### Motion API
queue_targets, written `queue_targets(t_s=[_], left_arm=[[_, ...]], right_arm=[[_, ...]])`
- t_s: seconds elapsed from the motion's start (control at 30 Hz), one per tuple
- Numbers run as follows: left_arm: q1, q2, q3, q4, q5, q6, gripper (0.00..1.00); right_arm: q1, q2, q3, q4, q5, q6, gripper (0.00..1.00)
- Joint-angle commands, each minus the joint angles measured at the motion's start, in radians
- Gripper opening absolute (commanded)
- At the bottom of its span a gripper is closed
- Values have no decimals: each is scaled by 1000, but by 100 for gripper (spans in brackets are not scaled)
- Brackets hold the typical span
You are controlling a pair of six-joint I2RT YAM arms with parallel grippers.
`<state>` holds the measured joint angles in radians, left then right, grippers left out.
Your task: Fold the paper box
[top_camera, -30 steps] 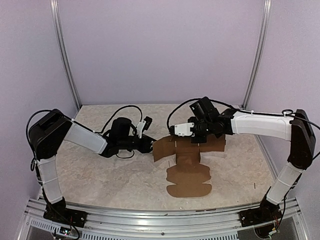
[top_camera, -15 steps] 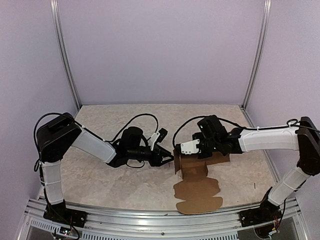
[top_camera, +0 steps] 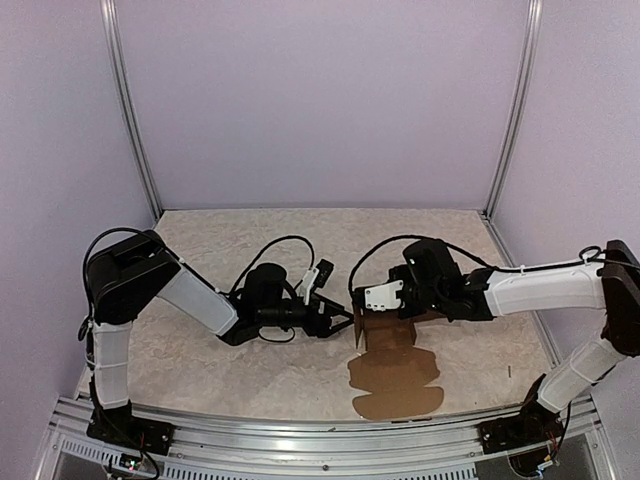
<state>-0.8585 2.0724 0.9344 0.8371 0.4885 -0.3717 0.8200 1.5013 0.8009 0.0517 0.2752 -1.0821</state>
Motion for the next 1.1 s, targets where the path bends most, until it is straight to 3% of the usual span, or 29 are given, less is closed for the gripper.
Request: queue_targets(t_s=[0.0,0.27,0.37,0.53,0.9,1.07], left_arm=[[19,11,-60,205,1,-120,68],[32,4,-69,219,-5,-132,67],[32,16,-67,218,-10,-134,67],[29,23,-73,224,-13,-143,66],[-25,15,-50,171,-104,-38,69],[-46,27,-91,289,-102,-29,71]], right_arm=[[16,-26,11,-1,2,28,3],[13,-30,88,-167,-54,98,9],[7,-21,111,-225,-72,113,0],[-11,-9,131,-263,-77,123,0],[-15,-13,95,-88,4,214,0],[-16,-13,66,-68,23,234,0]])
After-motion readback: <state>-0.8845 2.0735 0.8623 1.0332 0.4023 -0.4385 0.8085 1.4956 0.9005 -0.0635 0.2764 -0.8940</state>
